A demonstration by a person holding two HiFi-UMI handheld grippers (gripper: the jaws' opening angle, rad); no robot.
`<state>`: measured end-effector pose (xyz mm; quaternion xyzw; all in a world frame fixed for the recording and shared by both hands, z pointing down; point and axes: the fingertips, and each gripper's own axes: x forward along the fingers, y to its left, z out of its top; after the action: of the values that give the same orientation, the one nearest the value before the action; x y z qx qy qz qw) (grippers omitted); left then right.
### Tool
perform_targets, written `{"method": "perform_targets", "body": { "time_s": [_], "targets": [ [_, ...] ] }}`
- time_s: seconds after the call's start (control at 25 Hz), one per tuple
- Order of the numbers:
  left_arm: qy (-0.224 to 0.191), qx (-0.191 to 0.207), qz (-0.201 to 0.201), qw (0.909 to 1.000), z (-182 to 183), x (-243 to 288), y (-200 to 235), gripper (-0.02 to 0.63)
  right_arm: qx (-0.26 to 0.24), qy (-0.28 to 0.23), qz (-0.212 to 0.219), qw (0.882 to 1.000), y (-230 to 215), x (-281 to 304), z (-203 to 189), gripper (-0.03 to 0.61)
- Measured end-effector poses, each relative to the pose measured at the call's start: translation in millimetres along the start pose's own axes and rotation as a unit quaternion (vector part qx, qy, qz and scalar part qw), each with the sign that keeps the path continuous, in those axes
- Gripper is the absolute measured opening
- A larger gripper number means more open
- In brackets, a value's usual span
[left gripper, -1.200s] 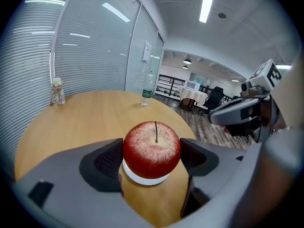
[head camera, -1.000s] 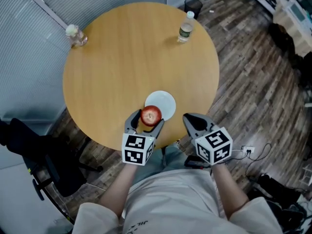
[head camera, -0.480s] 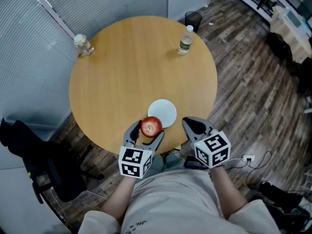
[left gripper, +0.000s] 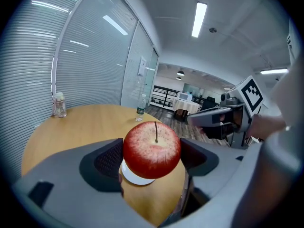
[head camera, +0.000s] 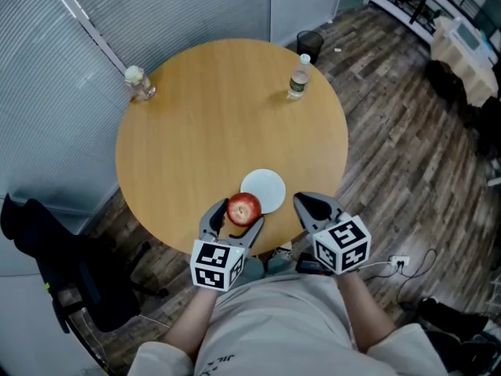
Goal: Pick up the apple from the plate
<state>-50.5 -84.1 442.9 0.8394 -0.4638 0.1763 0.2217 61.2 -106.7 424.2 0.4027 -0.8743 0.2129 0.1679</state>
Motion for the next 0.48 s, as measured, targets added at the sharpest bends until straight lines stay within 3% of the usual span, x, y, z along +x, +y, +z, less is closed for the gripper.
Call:
{"method": "perform_targets", "body": {
  "time_s": [0.48],
  "targets": [
    [-0.006,0.012,-0.012,0.9998,10.9,0.7,-4.3,0.377,-0.003,-0.008,0.003,1.000,2.9,-3.7,8.4,0.029]
  ]
}}
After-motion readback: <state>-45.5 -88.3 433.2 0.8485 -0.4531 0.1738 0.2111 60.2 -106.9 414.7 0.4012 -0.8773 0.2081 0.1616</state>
